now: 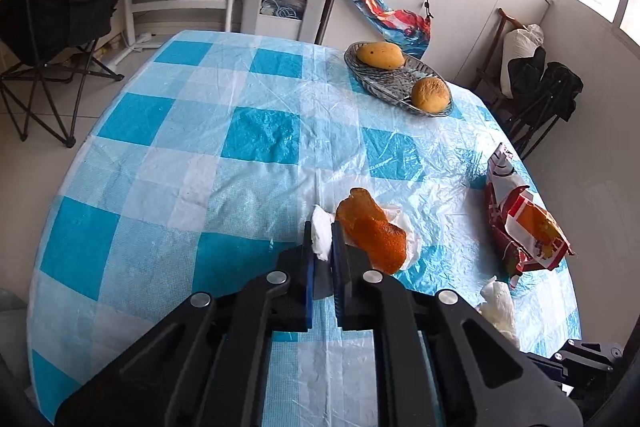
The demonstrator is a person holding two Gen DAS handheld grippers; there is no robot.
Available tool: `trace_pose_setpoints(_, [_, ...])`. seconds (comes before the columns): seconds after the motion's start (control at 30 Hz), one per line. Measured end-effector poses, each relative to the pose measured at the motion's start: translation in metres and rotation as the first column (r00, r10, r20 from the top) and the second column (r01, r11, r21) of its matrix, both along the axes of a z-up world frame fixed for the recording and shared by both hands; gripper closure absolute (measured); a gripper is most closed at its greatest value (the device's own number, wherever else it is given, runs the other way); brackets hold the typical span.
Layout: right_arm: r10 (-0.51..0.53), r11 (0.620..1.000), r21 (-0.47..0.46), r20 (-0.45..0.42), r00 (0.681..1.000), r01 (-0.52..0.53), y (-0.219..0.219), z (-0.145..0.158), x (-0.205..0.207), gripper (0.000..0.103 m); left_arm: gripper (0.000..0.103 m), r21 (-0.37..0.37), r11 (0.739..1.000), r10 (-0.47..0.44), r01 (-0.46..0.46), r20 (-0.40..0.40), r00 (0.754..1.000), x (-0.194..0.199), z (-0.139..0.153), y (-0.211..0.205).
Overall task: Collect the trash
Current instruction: 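Grasp the crumpled white tissue with the right tool while the left tool grasps the flat white napkin, then carry both white tissues over the yellow basin and open both tools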
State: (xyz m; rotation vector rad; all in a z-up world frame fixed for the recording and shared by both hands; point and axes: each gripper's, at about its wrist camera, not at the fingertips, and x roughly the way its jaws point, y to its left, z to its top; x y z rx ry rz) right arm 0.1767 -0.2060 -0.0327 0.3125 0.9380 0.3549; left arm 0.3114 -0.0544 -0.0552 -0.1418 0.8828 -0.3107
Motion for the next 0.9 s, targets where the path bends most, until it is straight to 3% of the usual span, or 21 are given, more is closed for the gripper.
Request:
trace_pose_setpoints(0.17, [-0.041,0.997,0.059,-0.006,0.999,0.041,-0.004,-0.004,-0.023,0.090,0.096,-0.122,0.992,-0.029,0.039,0.082,0.996,-0.039,0.037,0.016])
trace_pose_setpoints(0.23, [-0.052,0.996,0.075,-0.013,0.999,0.053,-0.004,-0.006,-0.031,0.090,0.096,-0.096,0.994,-0.031,0.042,0.113,0.993,-0.053,0.048,0.019])
trace_pose_setpoints(0.3, [-0.057,0.995,0.084,-0.017,0.998,0.058,-0.003,-0.007,-0.037,0.090,0.096,-0.069,0.997,-0.027,0.033,0.090,0.996,-0.061,0.047,0.023])
trace_pose_setpoints(0.5, [-0.031,0.995,0.097,-0.006,1.000,0.031,0.007,-0.004,-0.066,0.089,0.096,-0.100,0.995,-0.023,0.031,0.074,0.997,-0.104,0.046,0.047])
trace_pose_setpoints(0.9, [0.149,0.987,0.065,-0.036,0.988,-0.146,0.055,-0.011,-0.124,0.088,0.096,-0.069,0.995,-0.072,0.077,0.082,0.994,-0.196,0.047,0.061])
